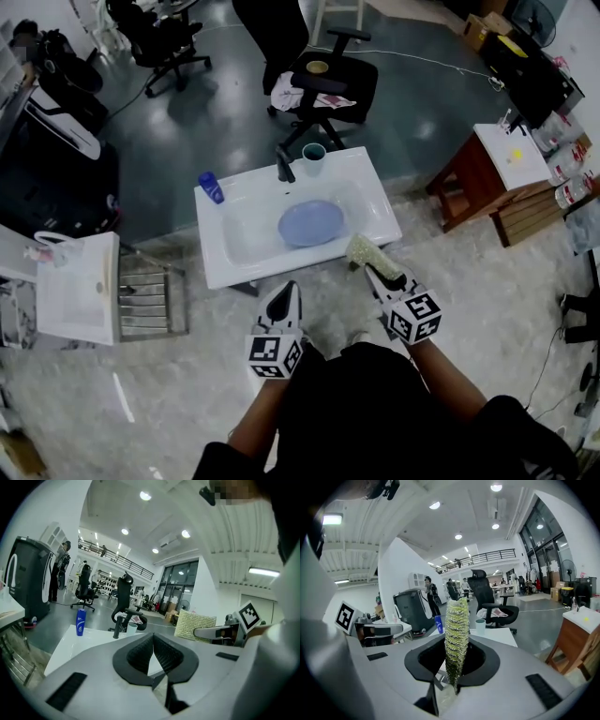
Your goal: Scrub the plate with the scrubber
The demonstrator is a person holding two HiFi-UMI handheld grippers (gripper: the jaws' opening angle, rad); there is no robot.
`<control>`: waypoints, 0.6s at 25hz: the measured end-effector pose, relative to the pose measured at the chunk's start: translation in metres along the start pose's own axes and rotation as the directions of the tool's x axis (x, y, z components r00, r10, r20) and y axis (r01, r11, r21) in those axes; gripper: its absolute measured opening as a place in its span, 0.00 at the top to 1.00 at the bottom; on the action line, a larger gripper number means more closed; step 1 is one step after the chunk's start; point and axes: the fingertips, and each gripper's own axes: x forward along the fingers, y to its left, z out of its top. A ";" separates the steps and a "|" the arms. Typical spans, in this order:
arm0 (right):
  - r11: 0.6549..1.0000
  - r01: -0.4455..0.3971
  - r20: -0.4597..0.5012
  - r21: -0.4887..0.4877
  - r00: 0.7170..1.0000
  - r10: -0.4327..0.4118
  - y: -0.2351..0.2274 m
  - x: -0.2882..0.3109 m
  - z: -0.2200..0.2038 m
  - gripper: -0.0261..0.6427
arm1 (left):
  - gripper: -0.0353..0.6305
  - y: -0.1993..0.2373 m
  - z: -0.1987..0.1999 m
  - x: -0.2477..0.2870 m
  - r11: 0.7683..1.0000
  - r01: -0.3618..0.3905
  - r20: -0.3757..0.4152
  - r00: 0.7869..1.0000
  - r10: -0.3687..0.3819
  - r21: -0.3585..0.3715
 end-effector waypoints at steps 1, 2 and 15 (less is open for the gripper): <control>1.000 0.001 0.008 -0.001 1.000 0.000 -0.005 -0.004 0.003 0.87 | 0.94 -0.006 0.002 0.003 1.000 0.001 0.003 1.000 -0.001 0.002; 1.000 0.000 0.015 -0.001 1.000 0.000 -0.009 -0.008 0.005 0.87 | 0.94 -0.012 0.003 0.005 1.000 0.002 0.006 1.000 -0.002 0.004; 0.999 -0.037 0.057 0.020 0.998 0.036 -0.043 -0.044 0.007 0.87 | 0.94 -0.064 0.007 0.021 0.999 -0.016 0.010 1.000 0.016 0.039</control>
